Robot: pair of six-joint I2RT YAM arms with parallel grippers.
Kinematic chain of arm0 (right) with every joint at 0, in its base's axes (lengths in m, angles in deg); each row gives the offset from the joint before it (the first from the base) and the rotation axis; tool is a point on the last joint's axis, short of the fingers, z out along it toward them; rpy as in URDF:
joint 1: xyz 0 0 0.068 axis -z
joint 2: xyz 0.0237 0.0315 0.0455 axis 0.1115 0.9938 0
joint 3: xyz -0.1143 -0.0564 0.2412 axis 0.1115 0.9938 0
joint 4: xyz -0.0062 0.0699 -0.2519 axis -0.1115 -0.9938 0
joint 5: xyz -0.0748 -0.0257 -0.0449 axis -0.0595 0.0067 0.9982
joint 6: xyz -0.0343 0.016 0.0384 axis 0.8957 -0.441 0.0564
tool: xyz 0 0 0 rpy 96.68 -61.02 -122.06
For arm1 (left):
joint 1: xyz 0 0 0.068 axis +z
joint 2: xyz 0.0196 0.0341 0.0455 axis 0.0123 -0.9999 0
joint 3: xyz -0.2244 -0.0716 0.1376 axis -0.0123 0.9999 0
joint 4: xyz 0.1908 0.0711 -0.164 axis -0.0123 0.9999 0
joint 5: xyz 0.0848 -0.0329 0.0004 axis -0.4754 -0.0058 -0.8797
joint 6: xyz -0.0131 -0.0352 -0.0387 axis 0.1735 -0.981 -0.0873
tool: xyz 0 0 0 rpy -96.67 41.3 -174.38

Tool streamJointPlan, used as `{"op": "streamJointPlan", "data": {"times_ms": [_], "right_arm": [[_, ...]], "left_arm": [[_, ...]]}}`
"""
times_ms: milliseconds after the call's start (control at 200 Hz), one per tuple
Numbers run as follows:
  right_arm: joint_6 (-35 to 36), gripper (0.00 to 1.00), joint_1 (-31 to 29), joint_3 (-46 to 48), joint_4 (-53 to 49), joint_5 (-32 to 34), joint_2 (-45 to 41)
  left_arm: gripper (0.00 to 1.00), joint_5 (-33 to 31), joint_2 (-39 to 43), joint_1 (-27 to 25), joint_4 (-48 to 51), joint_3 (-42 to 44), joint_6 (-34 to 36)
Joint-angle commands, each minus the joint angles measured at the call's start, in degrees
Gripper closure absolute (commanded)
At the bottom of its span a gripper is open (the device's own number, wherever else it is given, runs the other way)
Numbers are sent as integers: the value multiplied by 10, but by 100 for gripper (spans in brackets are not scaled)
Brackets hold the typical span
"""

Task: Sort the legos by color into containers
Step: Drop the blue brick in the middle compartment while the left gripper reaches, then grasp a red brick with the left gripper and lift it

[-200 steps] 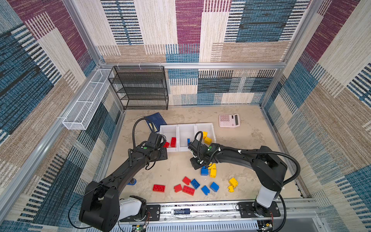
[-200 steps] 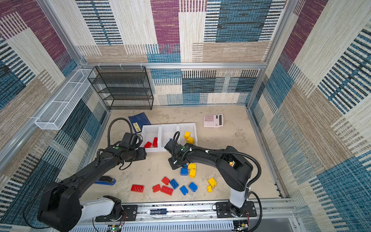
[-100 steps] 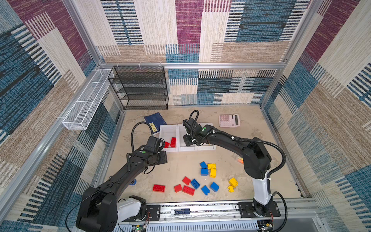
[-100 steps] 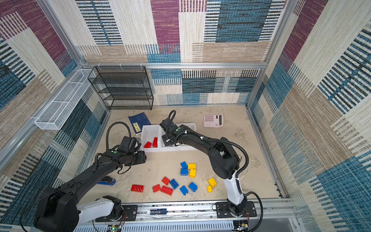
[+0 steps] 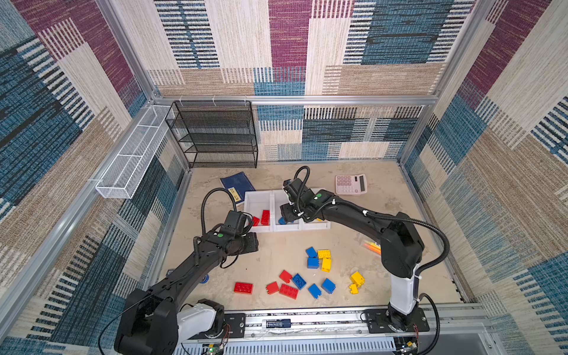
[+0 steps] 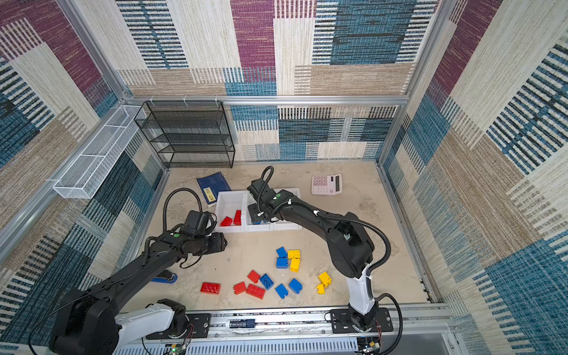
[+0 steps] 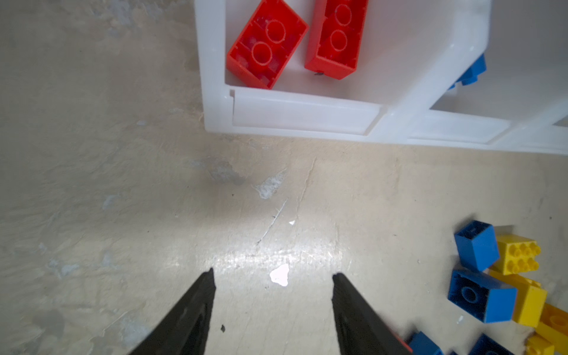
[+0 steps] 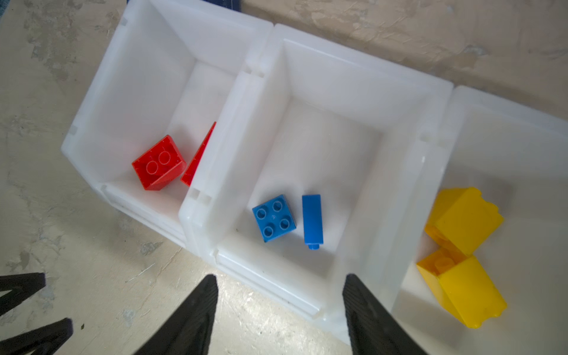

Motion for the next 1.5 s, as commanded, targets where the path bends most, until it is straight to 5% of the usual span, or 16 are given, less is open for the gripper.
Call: {"op": "streamJointPlan", "data": {"times_ms": [0,285,656,1022,1493], "right_arm": [[-26,32,3,38,29,-6,-41],[-81,31,23,186,53,0,-161],[-123,30,49,293,60,12,-251],[-129,30,57,314,57,18,-268],[-128,31,59,312,51,19,-273]], "left_arm": [[36,19,9,-22,-16,2,11],[36,12,-33,-178,-21,0,43],[39,35,-112,-279,-37,-10,71],[41,39,-175,-327,-46,-23,94],[68,-50,-194,-319,10,-75,87]]}}
